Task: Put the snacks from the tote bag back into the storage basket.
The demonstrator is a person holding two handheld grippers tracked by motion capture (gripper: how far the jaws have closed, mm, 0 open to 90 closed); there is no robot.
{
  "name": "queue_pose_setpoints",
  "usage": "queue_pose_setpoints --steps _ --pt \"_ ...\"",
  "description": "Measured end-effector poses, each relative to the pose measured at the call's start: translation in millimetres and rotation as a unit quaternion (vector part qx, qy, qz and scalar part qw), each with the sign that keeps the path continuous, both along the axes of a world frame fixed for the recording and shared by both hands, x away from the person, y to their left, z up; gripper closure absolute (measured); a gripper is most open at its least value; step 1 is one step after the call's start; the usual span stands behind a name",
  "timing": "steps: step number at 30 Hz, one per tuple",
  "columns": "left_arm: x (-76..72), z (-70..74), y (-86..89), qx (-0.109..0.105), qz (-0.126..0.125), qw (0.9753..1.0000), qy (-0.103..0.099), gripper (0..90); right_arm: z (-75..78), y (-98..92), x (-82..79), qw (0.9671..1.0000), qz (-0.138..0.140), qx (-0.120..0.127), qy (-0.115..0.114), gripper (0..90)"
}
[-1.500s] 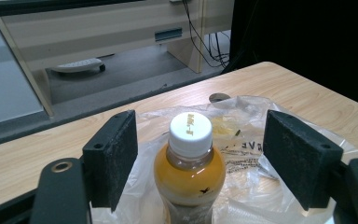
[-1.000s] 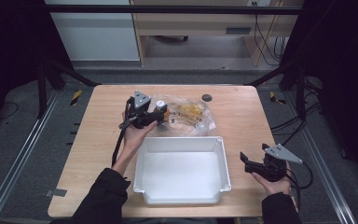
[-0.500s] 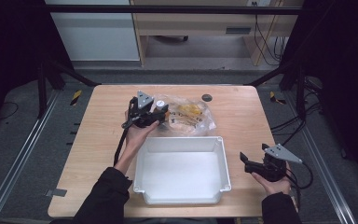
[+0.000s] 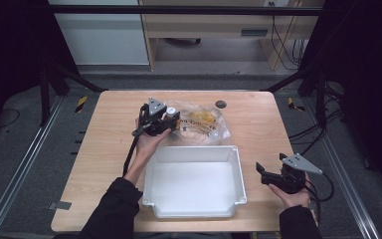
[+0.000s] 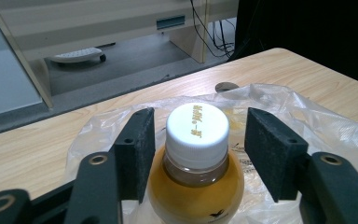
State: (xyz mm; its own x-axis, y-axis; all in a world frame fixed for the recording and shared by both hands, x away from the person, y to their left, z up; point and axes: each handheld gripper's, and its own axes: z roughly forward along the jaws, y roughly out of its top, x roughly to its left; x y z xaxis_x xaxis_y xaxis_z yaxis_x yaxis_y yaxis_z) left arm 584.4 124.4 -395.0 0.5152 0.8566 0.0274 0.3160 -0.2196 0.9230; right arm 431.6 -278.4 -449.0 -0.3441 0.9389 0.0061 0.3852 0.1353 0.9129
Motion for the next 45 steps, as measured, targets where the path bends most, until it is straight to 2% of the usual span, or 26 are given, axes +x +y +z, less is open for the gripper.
queue_pose_setpoints --steps 11,16,28,35,45 --pt "2.4 -3.4 -1.3 0.003 -0.003 1.0 0.005 52.8 0.0 0.0 -0.1 1.0 0.0 0.001 0.001 8.9" --pt "4.1 -3.9 0.8 -0.01 0.003 0.9999 0.007 57.5 0.1 -0.2 -0.3 1.0 0.0 0.001 0.001 8.9" --pt "4.5 -5.1 0.0 -0.008 0.002 1.0 0.004 58.3 -0.1 -0.7 0.0 1.0 0.0 0.0 0.0 8.9" --pt "3.1 -4.9 -2.2 0.001 0.009 1.0 0.001 58.7 -0.2 -0.3 0.0 1.0 0.0 0.001 0.001 9.0" --pt "2.2 -4.1 -2.9 -0.003 0.016 0.9999 0.006 59.0 -0.4 -0.9 -0.1 1.0 0.0 0.002 0.001 9.2"
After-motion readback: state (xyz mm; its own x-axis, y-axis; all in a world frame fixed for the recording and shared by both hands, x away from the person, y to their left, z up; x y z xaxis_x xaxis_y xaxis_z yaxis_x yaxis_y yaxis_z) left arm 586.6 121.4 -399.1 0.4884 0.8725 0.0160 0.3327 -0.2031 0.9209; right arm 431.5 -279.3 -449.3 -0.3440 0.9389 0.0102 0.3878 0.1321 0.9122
